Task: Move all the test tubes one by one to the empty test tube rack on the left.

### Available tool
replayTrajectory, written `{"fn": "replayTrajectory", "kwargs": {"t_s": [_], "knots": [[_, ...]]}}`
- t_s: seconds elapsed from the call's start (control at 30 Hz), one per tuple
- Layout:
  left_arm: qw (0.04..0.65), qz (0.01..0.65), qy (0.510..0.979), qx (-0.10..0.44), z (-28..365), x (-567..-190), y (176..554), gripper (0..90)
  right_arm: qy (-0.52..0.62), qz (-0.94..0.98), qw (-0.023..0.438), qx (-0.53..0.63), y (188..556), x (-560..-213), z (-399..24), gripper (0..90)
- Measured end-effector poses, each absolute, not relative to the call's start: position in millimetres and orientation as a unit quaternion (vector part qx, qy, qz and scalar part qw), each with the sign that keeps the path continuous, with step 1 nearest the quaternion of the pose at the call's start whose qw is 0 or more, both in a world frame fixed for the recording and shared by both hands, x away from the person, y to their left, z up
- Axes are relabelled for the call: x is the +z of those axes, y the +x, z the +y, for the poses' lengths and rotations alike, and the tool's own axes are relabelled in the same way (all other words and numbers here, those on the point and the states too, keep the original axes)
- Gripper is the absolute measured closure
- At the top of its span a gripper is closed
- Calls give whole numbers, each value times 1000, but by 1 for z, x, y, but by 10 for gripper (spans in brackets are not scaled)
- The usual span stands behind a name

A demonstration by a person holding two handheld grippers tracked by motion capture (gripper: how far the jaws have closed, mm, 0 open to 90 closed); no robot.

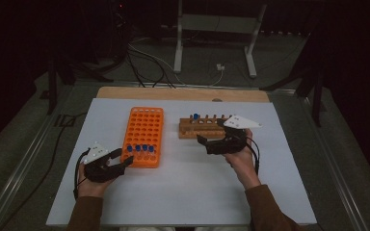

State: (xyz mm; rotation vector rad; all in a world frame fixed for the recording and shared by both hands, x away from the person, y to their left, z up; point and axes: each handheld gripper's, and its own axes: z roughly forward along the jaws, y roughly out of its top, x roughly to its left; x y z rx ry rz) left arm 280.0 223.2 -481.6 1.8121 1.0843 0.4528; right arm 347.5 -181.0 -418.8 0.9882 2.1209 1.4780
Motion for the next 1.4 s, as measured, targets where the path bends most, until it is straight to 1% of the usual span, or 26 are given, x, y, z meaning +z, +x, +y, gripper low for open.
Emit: {"fn": "replayTrajectory", "kwargs": {"t_s": [0.13,0.17,0.27,0.43,0.53,0.63,0.73,0.87,1.03,1.13,1.2,1.27,1.4], "knots": [[485,441,731,191,224,-478,279,278,355,756,187,518,357,-418,-174,1],[486,441,729,194,224,-478,278,271,356,755,187,518,359,-418,-172,1],[488,450,720,200,224,-477,278,185,366,750,184,519,366,-420,-168,14],[490,452,716,209,224,-474,277,179,372,749,184,516,376,-424,-159,16],[486,450,717,218,222,-474,277,155,375,749,182,515,383,-426,-155,17],[484,451,716,224,221,-473,277,105,380,751,180,509,390,-429,-152,16],[484,449,716,224,222,-474,277,89,386,753,183,501,397,-433,-150,17],[481,453,715,229,222,-474,277,22,394,756,185,489,405,-441,-149,32],[483,456,711,230,223,-473,277,5,404,759,182,477,412,-452,-148,83],[481,456,713,227,223,-474,278,5,403,766,186,465,415,-457,-145,131],[480,456,715,225,222,-475,278,5,406,768,196,455,416,-460,-142,170],[480,455,715,225,222,-475,278,5,411,768,199,449,417,-462,-140,258],[478,457,716,225,223,-475,278,6,407,767,205,452,417,-466,-139,490]]}}
